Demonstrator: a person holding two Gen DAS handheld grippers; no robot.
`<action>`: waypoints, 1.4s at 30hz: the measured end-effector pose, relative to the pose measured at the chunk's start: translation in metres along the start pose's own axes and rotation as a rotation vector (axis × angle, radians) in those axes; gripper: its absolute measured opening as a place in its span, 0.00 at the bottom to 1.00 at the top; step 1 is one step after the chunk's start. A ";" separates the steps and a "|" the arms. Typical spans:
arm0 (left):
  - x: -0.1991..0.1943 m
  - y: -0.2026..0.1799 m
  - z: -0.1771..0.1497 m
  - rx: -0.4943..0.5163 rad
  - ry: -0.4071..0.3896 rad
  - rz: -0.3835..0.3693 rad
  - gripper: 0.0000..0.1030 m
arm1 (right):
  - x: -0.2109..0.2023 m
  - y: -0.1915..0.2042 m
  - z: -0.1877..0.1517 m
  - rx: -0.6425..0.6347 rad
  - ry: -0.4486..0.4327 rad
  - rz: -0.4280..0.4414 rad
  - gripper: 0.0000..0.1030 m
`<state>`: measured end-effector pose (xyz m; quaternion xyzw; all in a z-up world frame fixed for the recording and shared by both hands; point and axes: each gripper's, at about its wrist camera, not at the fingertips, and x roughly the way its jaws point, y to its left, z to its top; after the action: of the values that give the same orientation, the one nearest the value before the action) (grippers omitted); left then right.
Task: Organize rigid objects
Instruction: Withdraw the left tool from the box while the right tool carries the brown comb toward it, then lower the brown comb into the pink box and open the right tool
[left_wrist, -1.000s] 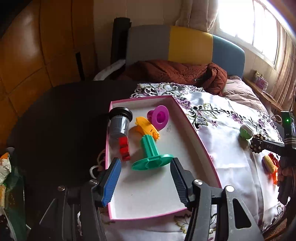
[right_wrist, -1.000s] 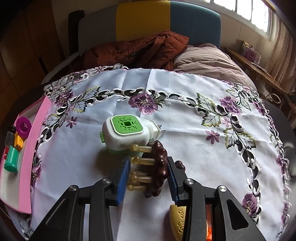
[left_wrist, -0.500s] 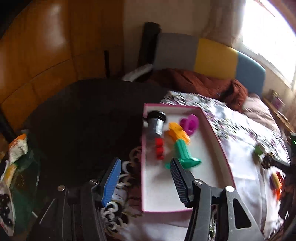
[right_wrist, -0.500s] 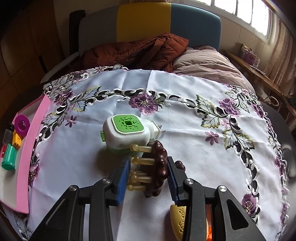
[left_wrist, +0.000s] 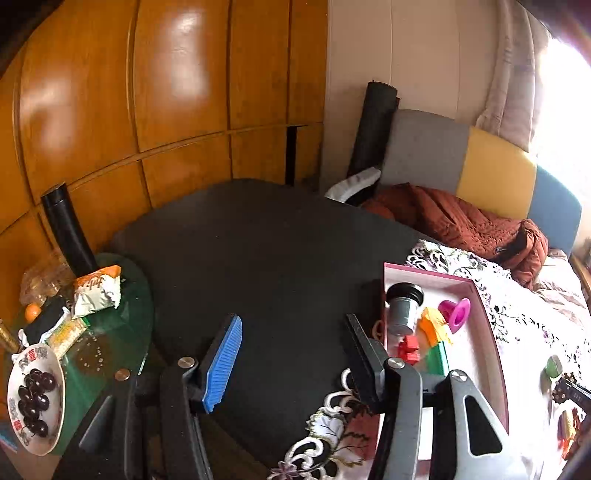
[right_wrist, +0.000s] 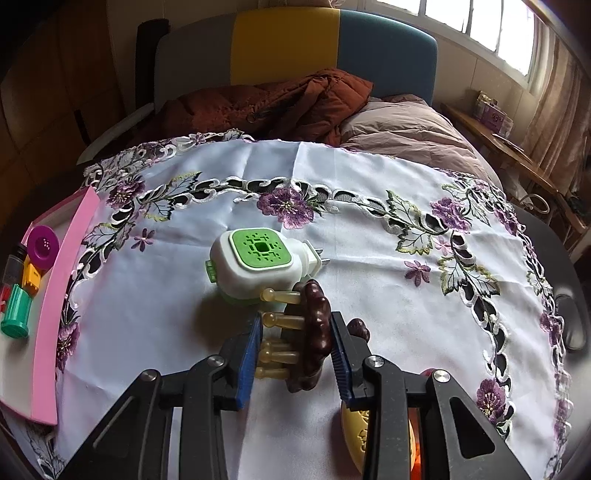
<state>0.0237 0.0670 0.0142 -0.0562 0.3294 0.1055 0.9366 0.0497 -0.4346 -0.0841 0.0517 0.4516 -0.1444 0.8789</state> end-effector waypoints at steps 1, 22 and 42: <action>-0.001 0.003 -0.001 0.000 -0.003 0.003 0.54 | -0.001 0.001 0.000 -0.001 0.001 -0.004 0.35; -0.001 0.018 0.000 -0.023 -0.014 0.009 0.54 | -0.070 0.043 0.010 -0.028 -0.139 0.123 0.35; 0.004 0.023 -0.001 -0.018 -0.008 0.020 0.54 | -0.069 0.249 0.025 -0.365 -0.103 0.469 0.35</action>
<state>0.0207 0.0897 0.0103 -0.0610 0.3251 0.1183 0.9363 0.1060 -0.1890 -0.0237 -0.0115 0.4006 0.1436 0.9048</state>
